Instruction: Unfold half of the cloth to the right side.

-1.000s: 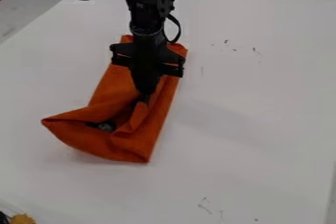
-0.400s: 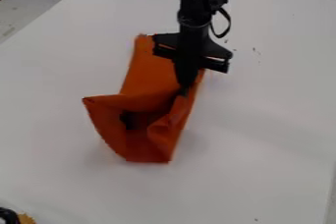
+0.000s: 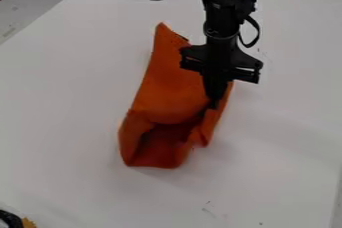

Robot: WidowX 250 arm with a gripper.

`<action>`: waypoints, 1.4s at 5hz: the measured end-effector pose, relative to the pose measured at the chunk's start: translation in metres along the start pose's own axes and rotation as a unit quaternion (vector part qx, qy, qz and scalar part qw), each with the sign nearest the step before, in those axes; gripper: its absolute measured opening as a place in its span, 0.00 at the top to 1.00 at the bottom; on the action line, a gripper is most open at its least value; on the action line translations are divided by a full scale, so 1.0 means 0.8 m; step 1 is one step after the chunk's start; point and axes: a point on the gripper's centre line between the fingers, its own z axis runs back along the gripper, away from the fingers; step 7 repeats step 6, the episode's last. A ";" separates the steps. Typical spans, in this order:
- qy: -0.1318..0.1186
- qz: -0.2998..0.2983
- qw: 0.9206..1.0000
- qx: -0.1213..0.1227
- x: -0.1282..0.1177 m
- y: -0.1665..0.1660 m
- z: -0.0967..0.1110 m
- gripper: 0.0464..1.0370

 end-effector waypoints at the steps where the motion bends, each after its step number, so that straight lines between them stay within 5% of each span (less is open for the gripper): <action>1: -0.009 0.005 1.000 -0.022 -0.001 -0.018 -0.002 0.81; 3: 0.002 -0.006 0.999 -0.041 -0.012 -0.040 -0.010 0.23; 4: -0.001 -0.014 0.999 -0.043 -0.011 -0.054 -0.008 0.03; 7: -0.021 -0.057 0.998 -0.030 -0.006 -0.082 0.004 0.04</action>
